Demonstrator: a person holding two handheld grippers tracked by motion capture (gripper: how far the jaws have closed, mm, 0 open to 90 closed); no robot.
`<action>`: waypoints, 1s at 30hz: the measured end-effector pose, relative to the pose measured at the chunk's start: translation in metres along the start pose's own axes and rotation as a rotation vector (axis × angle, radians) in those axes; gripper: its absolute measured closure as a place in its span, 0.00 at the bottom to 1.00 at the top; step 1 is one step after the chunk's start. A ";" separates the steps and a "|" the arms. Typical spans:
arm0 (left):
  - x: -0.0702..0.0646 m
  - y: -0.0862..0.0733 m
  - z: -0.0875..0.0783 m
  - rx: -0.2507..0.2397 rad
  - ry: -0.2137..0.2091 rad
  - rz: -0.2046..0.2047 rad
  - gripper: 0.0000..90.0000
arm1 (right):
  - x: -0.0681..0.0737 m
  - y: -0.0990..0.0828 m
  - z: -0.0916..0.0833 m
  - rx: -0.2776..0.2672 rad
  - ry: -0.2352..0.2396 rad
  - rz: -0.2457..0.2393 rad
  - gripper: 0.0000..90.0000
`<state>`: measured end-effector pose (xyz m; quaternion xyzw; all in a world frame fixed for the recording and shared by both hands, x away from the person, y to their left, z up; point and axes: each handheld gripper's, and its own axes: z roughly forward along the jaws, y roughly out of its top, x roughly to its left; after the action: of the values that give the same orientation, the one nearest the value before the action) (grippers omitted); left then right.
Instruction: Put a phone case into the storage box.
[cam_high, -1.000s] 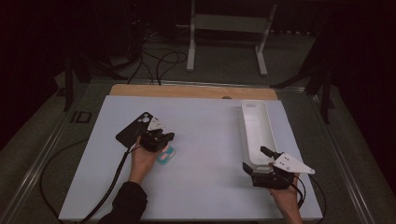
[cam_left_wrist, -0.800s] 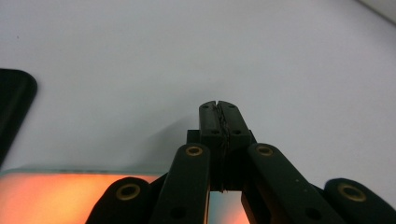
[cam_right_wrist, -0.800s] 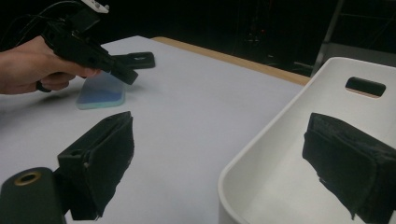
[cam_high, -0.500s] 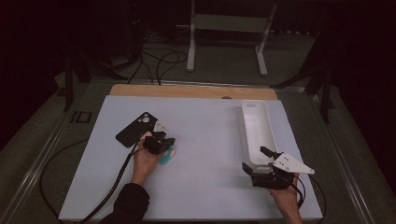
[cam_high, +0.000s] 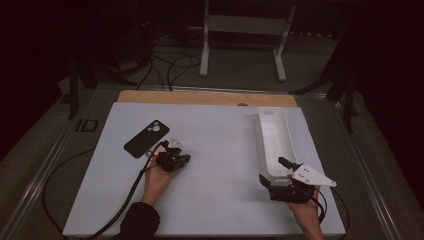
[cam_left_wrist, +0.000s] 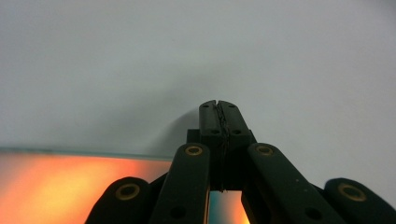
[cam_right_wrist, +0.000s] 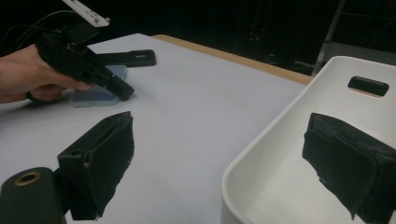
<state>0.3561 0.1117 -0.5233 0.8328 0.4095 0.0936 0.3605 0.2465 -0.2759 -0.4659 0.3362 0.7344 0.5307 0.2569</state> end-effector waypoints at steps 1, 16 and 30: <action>-0.002 -0.002 -0.002 -0.001 -0.003 0.000 1.00 | 0.000 0.000 0.000 0.000 0.000 0.001 0.10; -0.023 -0.044 -0.042 0.027 -0.043 0.028 1.00 | 0.000 0.000 0.000 0.001 -0.001 0.000 0.10; -0.014 -0.085 -0.082 0.015 -0.003 -0.037 0.99 | 0.001 0.000 0.002 0.007 -0.002 0.002 0.10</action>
<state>0.2579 0.1784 -0.5192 0.8280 0.4248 0.0828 0.3565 0.2470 -0.2741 -0.4669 0.3383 0.7358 0.5278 0.2560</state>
